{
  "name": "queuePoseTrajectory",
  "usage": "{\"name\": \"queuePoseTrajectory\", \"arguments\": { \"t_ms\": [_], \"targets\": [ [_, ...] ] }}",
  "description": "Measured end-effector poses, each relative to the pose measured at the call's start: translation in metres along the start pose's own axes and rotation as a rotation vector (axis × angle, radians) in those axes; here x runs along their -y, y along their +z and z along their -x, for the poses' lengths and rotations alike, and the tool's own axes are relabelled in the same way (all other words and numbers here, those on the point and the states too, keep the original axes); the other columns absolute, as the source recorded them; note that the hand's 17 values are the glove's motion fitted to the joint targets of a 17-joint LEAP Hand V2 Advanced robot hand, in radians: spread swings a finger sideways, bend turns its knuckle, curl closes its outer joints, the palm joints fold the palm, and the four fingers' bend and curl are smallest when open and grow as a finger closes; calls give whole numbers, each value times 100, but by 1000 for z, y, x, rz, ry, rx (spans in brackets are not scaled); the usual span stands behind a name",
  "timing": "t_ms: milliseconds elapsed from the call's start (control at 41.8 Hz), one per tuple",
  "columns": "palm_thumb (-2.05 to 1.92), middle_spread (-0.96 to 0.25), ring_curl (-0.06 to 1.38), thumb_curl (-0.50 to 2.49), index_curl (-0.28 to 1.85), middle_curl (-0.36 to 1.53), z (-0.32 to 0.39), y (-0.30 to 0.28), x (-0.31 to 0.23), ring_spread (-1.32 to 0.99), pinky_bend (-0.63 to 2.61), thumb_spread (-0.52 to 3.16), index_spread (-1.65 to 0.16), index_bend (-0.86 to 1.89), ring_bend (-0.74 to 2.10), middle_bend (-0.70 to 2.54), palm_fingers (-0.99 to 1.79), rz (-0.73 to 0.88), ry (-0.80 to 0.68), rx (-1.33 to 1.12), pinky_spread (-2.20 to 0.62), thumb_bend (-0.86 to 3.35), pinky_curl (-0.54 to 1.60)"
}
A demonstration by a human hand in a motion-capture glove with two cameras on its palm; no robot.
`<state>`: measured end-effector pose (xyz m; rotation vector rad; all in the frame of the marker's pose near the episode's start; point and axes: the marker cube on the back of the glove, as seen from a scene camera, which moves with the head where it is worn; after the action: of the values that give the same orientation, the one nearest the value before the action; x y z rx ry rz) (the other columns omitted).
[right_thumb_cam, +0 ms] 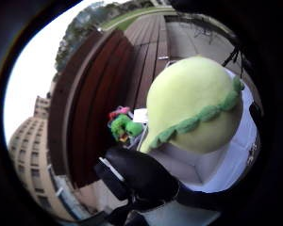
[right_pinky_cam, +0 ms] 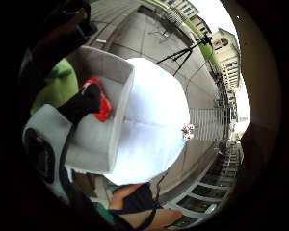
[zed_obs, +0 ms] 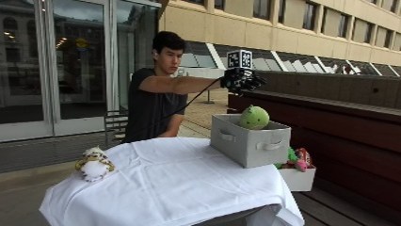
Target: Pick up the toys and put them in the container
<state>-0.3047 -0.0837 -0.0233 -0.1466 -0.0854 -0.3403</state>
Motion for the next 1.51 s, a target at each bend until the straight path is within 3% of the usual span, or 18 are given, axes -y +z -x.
{"name": "queuePoseTrajectory", "arguments": {
  "t_ms": [48, 167, 335, 957, 1243, 1387, 1506],
  "targets": [
    [-13, -26, 46, 66, 24, 65, -12, 1, 7, -26, 128, 85, -34, -2, 96, 21, 15, -49, -17, -43, -33, -22, 53],
    [-18, -14, 38, 56, 21, 61, 11, -6, -22, -15, 137, 85, -34, 9, 78, 18, -3, -109, 63, -136, -20, -17, 51],
    [-18, -7, 28, 45, 21, 56, -22, -21, -46, -7, 130, 85, -33, 15, 60, 19, -18, -128, 97, -237, -7, -14, 45],
    [-16, -3, 25, 24, 18, 48, -290, -20, -130, -8, 91, 87, -30, 9, 35, 19, -18, -112, 380, -226, -3, -12, 31],
    [-15, -1, 26, 20, 17, 45, -412, -15, -195, -12, 90, 88, -30, 9, 30, 17, -14, -109, 489, -289, -4, -11, 31],
    [-14, -1, 26, 19, 16, 44, -462, -11, -240, -14, 94, 88, -30, 9, 28, 17, -12, 4, 537, -258, -2, -11, 32],
    [-14, -1, 27, 19, 16, 43, -502, 11, -260, -16, 97, 88, -30, 9, 28, 18, -12, -44, 534, -239, -1, -10, 33]
  ]
}}
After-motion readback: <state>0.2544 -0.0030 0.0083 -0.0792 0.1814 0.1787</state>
